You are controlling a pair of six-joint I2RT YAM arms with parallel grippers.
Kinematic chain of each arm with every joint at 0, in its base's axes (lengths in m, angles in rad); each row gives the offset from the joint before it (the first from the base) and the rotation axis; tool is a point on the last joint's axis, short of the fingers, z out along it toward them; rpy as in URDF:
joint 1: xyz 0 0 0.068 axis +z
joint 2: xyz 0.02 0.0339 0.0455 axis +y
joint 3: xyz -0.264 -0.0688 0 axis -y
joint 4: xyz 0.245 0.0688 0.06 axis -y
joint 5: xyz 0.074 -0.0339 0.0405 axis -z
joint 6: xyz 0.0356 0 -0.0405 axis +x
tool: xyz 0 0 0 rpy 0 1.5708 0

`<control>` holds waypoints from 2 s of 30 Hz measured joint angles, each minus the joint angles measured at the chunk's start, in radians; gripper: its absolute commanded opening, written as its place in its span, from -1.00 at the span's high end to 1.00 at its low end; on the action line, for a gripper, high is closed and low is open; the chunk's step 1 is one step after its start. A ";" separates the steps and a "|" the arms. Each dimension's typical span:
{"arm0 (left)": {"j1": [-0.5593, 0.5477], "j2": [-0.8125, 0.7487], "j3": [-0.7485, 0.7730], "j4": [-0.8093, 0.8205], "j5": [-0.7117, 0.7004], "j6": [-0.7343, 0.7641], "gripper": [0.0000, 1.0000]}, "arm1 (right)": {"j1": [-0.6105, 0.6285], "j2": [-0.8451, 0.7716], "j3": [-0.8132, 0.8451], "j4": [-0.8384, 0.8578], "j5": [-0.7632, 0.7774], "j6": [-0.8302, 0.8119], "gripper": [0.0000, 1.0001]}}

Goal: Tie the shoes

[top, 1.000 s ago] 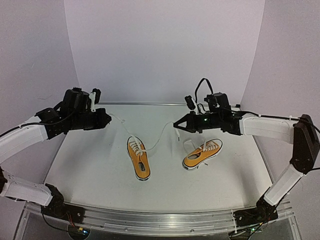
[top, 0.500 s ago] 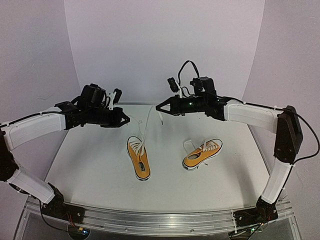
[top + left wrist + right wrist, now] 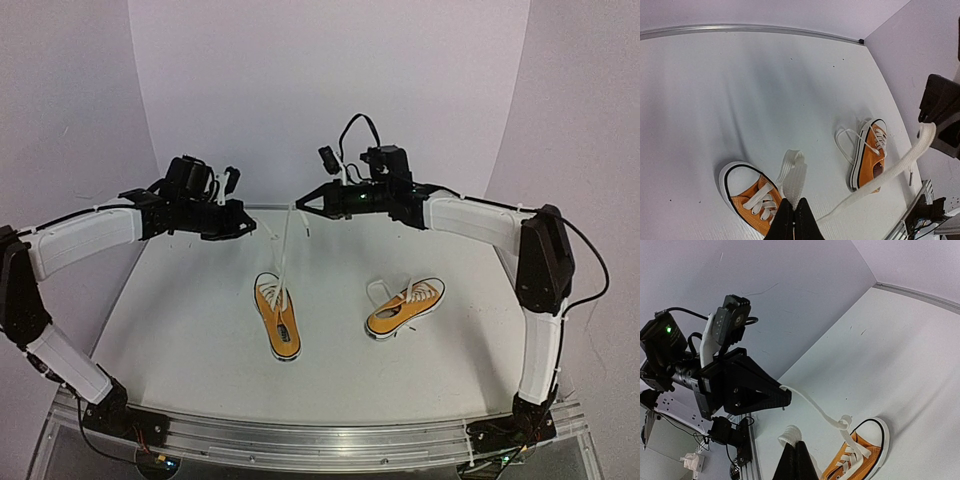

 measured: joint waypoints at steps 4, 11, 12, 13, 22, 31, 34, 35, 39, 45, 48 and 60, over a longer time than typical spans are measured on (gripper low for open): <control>0.002 0.112 0.067 0.013 0.093 0.006 1.00 | 0.001 -0.021 -0.044 0.018 -0.010 -0.008 1.00; -0.026 0.366 0.295 0.020 0.244 0.043 -0.45 | 0.024 -0.120 -0.204 0.023 -0.003 -0.013 1.00; -0.032 0.371 0.301 0.013 0.238 0.051 -0.61 | 0.030 -0.129 -0.210 0.024 0.000 -0.014 1.00; -0.037 0.368 0.300 0.001 0.225 0.055 -0.70 | 0.035 -0.134 -0.212 0.026 0.004 -0.014 1.00; 0.137 0.078 0.065 -0.008 0.058 -0.052 -0.78 | 0.109 -0.008 -0.033 0.039 0.030 -0.009 0.91; 0.266 -0.162 -0.147 -0.004 -0.039 -0.189 -0.78 | 0.202 0.430 0.488 -0.017 0.043 0.052 -0.24; 0.266 -0.185 -0.196 -0.006 -0.045 -0.213 -0.78 | 0.223 0.466 0.485 -0.085 0.042 0.043 -0.44; 0.266 -0.186 -0.206 -0.005 -0.045 -0.216 -0.78 | 0.228 0.463 0.465 -0.098 0.040 0.040 -0.45; 0.266 -0.184 -0.236 -0.004 -0.025 -0.227 -0.72 | 0.222 0.402 0.333 -0.133 0.050 0.003 -0.44; 0.265 -0.123 -0.240 -0.007 -0.002 -0.180 -0.54 | 0.106 0.150 0.029 -0.166 0.145 -0.033 -0.30; 0.260 -0.045 -0.233 -0.030 -0.020 -0.150 -0.53 | 0.021 0.060 -0.056 -0.166 0.238 -0.052 -0.24; 0.180 0.268 -0.010 -0.111 -0.162 -0.047 -0.29 | 0.039 0.165 -0.126 -0.219 0.435 -0.082 -0.11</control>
